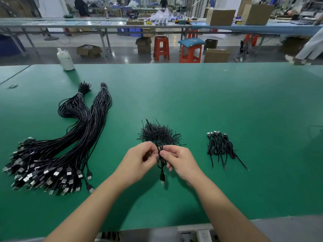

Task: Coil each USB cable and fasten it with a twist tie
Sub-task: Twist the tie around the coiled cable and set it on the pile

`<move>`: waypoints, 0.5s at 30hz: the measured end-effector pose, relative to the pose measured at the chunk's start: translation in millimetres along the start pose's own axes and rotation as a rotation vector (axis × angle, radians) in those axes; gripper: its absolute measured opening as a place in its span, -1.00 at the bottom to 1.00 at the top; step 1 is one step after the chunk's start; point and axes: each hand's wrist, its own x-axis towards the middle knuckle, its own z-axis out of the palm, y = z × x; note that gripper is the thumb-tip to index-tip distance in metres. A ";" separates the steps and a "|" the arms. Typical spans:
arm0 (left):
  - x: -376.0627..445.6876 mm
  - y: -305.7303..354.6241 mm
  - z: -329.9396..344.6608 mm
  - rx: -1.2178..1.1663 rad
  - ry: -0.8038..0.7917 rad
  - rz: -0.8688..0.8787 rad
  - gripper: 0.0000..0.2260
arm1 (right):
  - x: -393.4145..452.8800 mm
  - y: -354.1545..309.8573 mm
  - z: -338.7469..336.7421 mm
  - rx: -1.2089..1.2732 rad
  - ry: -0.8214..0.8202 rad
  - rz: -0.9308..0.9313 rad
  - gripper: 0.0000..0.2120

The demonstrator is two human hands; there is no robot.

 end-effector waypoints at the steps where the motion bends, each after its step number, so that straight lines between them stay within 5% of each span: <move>1: -0.9 0.9 0.0 0.031 -0.001 0.041 -0.87 | -0.9 -0.3 -0.2 0.016 -0.004 0.009 -0.86; 6: -1.7 0.9 3.2 -0.063 -0.049 -0.066 -0.86 | -3.0 -3.7 -0.6 0.123 -0.004 -0.003 -0.97; 15: 2.6 -1.3 -1.9 -0.306 -0.055 -0.279 -0.91 | -7.1 -5.2 2.2 0.182 -0.118 0.017 -0.72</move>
